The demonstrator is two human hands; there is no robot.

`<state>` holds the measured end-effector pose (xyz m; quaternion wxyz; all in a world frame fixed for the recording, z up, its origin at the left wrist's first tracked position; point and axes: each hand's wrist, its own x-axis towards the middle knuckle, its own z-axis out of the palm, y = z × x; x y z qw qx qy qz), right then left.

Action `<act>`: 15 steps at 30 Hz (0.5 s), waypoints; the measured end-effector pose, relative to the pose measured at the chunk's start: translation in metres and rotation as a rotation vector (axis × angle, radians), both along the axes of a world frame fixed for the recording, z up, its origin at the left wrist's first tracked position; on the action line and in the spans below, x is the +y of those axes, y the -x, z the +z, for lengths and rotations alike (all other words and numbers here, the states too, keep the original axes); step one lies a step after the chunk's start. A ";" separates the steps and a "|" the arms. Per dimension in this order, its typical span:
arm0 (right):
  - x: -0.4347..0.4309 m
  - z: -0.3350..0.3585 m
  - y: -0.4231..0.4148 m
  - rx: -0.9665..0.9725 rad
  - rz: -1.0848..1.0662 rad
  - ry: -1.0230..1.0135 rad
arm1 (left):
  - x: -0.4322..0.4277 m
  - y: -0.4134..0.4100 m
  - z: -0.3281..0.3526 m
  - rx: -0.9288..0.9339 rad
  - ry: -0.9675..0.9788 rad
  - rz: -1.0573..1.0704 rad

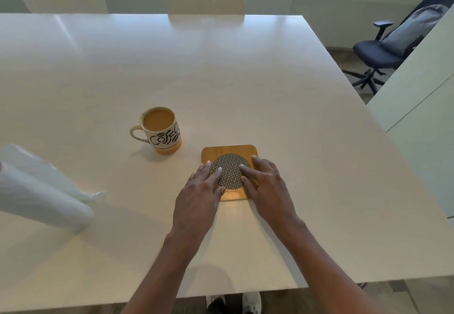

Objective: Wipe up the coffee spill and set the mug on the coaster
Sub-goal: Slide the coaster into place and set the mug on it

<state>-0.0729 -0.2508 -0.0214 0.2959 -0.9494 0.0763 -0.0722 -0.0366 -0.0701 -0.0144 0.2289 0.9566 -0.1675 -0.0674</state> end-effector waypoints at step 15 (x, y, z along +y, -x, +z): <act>0.017 -0.007 0.034 -0.019 -0.041 -0.002 | 0.021 0.024 -0.010 -0.017 0.064 -0.029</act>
